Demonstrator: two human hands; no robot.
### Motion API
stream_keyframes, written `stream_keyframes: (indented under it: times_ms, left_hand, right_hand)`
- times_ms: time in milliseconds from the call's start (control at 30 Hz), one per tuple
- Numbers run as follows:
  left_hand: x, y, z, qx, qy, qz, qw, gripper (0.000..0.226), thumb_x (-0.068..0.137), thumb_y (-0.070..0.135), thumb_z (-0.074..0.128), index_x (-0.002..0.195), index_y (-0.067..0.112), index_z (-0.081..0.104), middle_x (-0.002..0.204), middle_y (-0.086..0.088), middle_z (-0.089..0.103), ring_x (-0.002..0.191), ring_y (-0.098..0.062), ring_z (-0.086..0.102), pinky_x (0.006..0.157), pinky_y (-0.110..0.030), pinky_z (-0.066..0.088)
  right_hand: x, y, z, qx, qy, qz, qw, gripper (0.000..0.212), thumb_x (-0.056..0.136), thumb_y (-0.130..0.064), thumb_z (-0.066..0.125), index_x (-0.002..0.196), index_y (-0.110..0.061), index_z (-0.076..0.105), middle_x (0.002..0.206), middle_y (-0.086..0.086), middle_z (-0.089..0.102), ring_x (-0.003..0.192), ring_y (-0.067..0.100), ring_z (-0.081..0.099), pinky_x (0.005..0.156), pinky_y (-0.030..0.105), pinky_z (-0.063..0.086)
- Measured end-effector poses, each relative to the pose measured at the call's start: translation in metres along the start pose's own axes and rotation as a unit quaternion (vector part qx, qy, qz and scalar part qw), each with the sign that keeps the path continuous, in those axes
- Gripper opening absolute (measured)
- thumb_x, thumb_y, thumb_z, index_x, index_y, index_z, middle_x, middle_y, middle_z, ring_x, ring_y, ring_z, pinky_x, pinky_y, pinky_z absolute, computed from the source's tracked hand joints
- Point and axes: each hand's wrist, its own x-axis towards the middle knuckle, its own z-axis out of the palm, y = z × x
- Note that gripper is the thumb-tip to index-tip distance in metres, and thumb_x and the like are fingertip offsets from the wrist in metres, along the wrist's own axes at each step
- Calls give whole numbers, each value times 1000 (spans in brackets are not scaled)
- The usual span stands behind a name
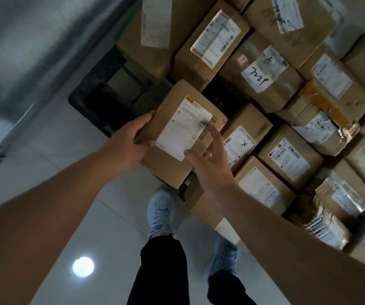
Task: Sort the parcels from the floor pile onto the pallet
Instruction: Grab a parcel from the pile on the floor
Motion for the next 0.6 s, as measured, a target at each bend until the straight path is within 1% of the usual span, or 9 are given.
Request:
stream_keyframes:
  times_ms: [33,67,133,167,233,333,467,533,600]
  left_hand:
    - [9,-1,3,4,1,3,1000,71,101,27,64,155,53,27,158,10,39,142,-18,42,117,-55,40]
    - [17,-1,7,8,3,6,1000,70,101,27,64,155,54,27,157,9,37,142,-18,41,117,-55,39]
    - [31,-1,15,14,4,9,1000,70,102,28,63,154,57,26,156,6,34,142,-21,39,117,-52,38]
    - [38,-1,20,18,7,5,1000,70,102,28,63,154,58,25,155,5,33,141,-22,39,115,-48,39]
    - [48,-1,28,34,12,-5,999,70,103,29,62,154,58,24,153,3,30,137,-21,39,113,-45,39]
    - [59,0,36,37,9,-3,999,70,103,29,62,155,57,24,151,2,30,128,-15,38,111,-40,37]
    - [71,-2,46,31,0,-4,1000,71,104,24,60,156,55,25,149,0,33,125,-12,38,102,-32,35]
    - [73,-4,48,25,4,-5,1000,73,103,20,61,156,55,25,150,0,35,126,-11,39,102,-31,35]
    - [76,-6,50,26,6,-9,1000,77,102,17,62,158,53,23,153,1,36,129,-11,39,105,-32,36]
  right_hand:
    - [9,4,-3,15,1,8,1000,80,84,-35,71,148,-64,31,143,3,44,109,17,62,75,23,58]
    - [17,7,-5,28,4,15,999,82,83,-35,71,150,-63,32,145,5,44,114,20,62,80,29,61]
    - [29,12,-10,33,13,23,999,86,79,-38,69,152,-61,31,146,6,46,124,27,59,98,44,57]
    - [34,14,-12,29,17,24,999,86,81,-38,69,154,-60,30,145,7,47,124,27,59,98,43,55]
    - [45,20,-17,31,24,21,999,81,90,-30,69,157,-55,30,146,11,49,117,24,63,85,32,56]
    - [59,26,-24,37,32,24,999,79,94,-21,67,159,-49,32,144,16,52,94,16,68,61,16,54]
    - [73,30,-28,25,37,21,999,75,97,-19,64,160,-44,32,132,11,60,79,6,65,58,14,51]
    - [76,34,-29,20,37,23,999,74,99,-20,65,161,-41,31,135,7,61,90,7,65,64,15,52]
    - [79,36,-29,4,43,26,999,73,100,-23,65,162,-39,30,137,3,60,94,5,64,58,8,50]
